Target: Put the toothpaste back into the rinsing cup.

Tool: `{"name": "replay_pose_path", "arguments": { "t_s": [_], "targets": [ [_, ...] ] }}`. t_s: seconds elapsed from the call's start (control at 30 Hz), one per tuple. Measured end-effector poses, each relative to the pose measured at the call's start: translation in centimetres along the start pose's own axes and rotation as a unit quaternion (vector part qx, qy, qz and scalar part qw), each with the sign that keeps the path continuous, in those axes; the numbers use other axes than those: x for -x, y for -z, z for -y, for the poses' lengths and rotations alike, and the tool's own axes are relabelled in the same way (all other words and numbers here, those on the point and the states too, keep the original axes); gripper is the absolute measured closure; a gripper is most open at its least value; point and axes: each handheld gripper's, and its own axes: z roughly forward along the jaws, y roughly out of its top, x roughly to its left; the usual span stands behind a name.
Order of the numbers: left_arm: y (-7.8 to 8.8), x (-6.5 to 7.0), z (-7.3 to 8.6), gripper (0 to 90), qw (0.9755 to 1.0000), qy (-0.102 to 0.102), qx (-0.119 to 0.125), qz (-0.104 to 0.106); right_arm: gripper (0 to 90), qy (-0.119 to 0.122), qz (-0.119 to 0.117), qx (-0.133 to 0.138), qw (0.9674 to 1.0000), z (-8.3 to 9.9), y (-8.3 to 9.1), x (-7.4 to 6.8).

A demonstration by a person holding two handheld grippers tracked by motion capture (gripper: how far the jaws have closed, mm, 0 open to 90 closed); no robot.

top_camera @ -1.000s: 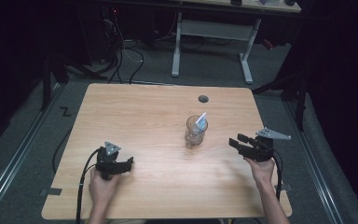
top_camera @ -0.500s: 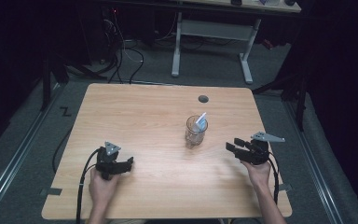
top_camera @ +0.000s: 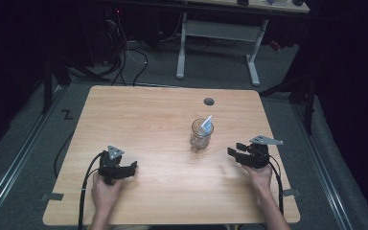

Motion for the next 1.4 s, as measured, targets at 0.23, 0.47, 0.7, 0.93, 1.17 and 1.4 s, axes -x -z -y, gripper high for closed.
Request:
{"name": "replay_pose_path", "arguments": {
  "t_s": [0.23,0.47,0.7,0.93,1.17,1.4],
  "targets": [
    [0.0,0.0,0.0,18.0,1.0,0.0,0.0,0.0,46.5,0.005,0.013,-0.013,0.9998,0.2,-0.8,0.2],
    [0.0,0.0,0.0,18.0,1.0,0.0,0.0,0.0,46.7,0.004,0.022,-0.023,0.9995,0.4,-1.3,0.3],
    [0.0,0.0,0.0,18.0,1.0,0.0,0.0,0.0,46.8,0.006,0.032,-0.032,0.999,0.6,-1.8,0.5],
    [0.0,0.0,0.0,18.0,1.0,0.0,0.0,0.0,46.8,0.011,0.042,-0.043,0.9981,0.8,-2.3,0.5],
    [0.0,0.0,0.0,18.0,1.0,0.0,0.0,0.0,46.8,0.016,0.048,-0.049,0.9975,0.9,-2.5,0.5],
    [0.0,0.0,0.0,18.0,1.0,0.0,0.0,0.0,46.8,0.018,0.055,-0.054,0.9969,1.0,-2.7,0.6]
  ]
}}
